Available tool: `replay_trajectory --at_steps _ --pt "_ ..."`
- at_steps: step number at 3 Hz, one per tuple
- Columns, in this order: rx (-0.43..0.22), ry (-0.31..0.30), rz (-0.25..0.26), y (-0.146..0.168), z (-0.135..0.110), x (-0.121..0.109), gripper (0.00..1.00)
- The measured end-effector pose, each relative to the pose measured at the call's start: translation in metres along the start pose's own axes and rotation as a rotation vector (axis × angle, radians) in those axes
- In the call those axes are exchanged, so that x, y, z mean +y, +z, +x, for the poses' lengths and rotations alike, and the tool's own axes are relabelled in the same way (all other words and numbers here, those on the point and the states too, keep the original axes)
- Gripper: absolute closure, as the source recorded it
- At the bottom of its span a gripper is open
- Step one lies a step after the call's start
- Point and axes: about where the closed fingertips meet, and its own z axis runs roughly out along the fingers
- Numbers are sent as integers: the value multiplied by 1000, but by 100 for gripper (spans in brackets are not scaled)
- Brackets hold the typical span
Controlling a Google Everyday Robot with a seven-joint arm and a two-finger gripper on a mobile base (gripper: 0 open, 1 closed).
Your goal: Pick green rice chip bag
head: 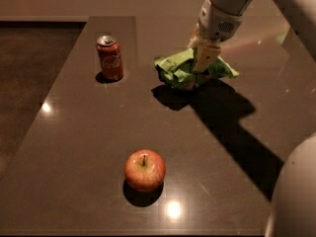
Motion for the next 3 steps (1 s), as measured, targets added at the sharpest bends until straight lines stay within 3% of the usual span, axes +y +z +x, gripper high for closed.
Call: replay_trajectory --at_steps 2,3 --pt "-84 7 84 -42 -9 -14 100" --pt "-92 6 103 -40 -12 -21 100"
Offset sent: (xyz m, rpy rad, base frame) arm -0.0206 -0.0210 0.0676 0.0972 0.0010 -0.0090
